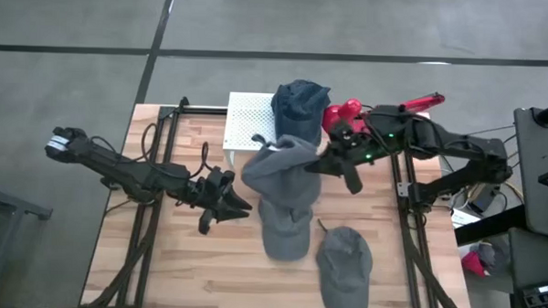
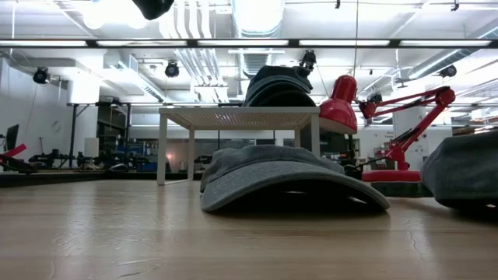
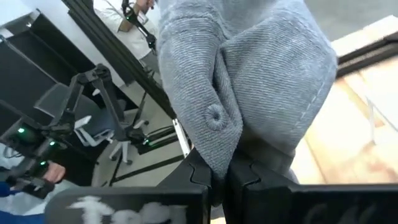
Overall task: Pick & Place hat
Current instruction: Put the top right gray cap on the shelf
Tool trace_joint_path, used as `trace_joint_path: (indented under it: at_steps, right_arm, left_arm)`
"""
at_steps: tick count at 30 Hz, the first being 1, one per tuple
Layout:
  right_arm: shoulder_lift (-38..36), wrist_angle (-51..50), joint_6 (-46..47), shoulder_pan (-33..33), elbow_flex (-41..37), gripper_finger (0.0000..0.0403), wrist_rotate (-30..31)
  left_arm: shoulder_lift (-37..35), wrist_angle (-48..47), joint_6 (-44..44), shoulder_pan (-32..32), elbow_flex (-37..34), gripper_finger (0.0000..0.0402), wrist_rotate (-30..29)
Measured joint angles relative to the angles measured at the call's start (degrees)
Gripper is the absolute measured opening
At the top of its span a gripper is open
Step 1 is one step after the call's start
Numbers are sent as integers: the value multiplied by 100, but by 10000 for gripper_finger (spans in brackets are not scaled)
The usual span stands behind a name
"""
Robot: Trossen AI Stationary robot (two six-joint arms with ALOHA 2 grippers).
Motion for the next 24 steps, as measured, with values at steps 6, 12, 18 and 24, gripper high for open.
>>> trace_joint_path:
  at_steps: [6,12,18,24]
  right_arm:
    - [459,60,-200,4,319,8,-1]
    - [694,58,-217,10,535,8,-6]
    - [683,53,-176,19,568,8,-8]
    - [672,58,-127,47,689,8,-18]
  left_arm:
    - [86,-3,-11,0,-1,115,6]
    - [302,8,33,7,-4,115,-17]
    - [537,-20,36,9,-7,115,-896]
    - [541,140,278,9,-7,115,-1134]
